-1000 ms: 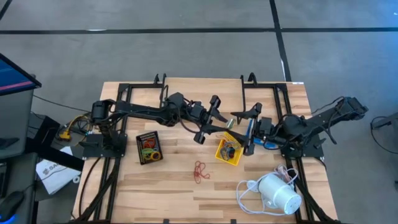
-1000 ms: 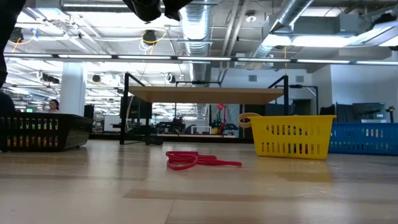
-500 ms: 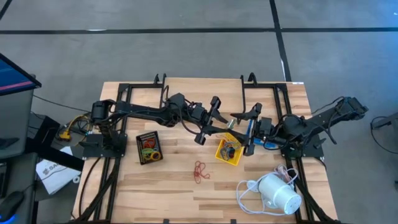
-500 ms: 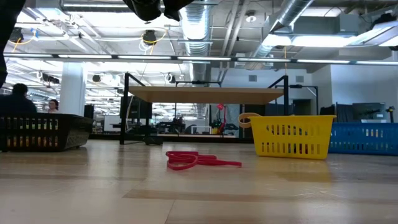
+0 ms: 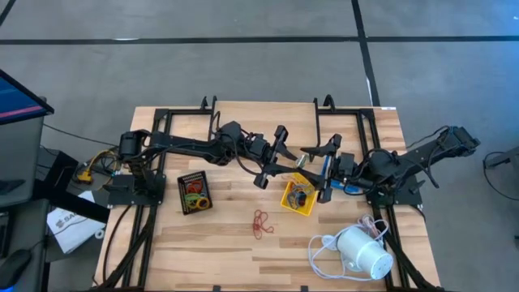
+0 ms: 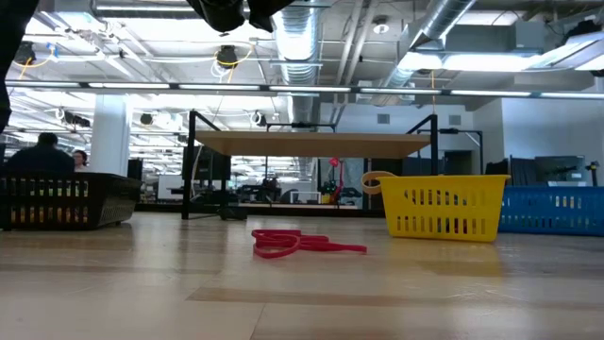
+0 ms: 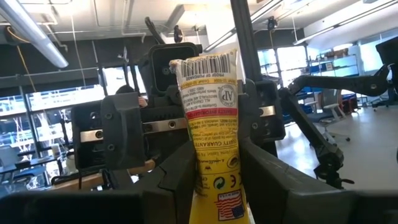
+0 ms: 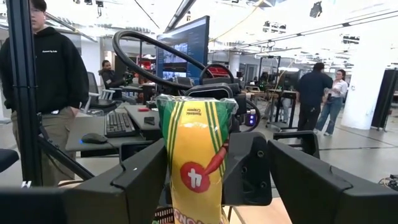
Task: Pick & Place Office Desk Supplies
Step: Put the yellow crayon box into the blue bin
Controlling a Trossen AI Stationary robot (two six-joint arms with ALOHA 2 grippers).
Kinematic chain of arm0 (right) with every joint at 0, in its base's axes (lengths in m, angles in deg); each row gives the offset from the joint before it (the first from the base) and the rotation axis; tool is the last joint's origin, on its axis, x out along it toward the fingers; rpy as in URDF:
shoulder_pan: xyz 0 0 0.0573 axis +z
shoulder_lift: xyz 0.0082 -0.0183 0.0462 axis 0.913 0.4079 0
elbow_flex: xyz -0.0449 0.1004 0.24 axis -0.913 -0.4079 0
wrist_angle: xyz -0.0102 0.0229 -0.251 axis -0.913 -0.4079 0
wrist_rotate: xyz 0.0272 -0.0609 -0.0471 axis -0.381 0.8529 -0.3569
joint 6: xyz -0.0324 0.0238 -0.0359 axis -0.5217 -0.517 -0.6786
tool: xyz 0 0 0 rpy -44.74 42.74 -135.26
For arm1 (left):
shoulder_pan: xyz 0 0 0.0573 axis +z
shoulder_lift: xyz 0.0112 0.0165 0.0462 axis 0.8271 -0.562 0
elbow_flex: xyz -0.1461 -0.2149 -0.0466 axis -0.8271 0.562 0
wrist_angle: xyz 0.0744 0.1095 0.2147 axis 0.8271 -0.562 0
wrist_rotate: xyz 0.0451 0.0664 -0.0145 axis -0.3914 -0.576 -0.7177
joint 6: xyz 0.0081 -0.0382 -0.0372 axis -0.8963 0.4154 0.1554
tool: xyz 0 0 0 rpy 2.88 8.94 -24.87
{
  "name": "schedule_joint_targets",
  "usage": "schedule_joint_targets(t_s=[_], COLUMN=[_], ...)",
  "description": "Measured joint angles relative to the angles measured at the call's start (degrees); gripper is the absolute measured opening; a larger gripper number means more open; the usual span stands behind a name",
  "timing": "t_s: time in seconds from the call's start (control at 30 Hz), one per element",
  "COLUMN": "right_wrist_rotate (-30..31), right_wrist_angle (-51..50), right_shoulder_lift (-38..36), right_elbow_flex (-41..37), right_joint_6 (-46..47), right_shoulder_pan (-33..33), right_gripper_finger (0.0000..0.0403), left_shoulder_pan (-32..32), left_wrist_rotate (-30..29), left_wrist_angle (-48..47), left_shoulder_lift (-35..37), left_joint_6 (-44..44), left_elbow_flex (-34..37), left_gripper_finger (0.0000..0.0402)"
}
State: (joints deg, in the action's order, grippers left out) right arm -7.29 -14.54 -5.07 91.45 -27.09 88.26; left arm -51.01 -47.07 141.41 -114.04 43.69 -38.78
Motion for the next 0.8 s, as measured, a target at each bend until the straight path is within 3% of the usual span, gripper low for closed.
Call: schedule_joint_targets(t_s=[0.33,0.8], right_wrist_rotate=[0.3,0.1], right_wrist_angle=[0.0,0.0], right_shoulder_lift=[0.0,0.0], right_elbow_flex=[0.0,0.0], right_joint_6=[0.4,0.4], right_shoulder_pan=[0.0,0.0], right_gripper_finger=[0.0264,0.0199], left_shoulder_pan=[0.0,0.2], left_wrist_rotate=[0.0,0.0], left_wrist_angle=[0.0,0.0], left_shoulder_lift=[0.0,0.0], left_joint_6=[-0.1,-0.1], left_elbow_flex=[0.0,0.0], left_gripper_finger=[0.0114,0.0114])
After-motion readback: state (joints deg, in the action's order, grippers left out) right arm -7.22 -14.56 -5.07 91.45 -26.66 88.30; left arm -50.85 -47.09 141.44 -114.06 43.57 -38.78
